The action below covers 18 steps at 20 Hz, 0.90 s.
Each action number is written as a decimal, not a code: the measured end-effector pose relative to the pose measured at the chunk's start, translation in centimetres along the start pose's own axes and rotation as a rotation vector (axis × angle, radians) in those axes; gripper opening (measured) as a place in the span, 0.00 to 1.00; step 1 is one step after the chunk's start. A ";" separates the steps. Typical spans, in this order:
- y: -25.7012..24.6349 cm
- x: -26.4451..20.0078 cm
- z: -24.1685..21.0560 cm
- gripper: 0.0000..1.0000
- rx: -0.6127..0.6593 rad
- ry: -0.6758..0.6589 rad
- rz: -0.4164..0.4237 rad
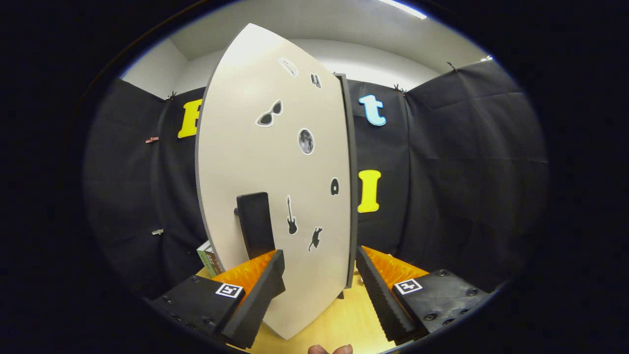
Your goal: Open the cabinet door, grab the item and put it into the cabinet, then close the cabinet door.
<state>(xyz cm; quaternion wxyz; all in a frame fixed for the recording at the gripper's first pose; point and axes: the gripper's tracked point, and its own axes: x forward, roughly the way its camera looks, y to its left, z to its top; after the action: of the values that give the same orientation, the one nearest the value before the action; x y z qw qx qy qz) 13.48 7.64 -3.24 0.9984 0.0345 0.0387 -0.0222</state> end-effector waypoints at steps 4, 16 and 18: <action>5.1 1.2 0.5 0.96 0.018 -0.003 0.096; 7.4 1.3 1.0 0.97 -0.002 -0.027 0.121; 7.4 1.3 1.0 0.97 -0.008 -0.027 0.120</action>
<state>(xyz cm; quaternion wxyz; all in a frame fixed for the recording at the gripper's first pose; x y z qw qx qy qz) 15.17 14.86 -1.86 0.9985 0.0323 0.0230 0.0375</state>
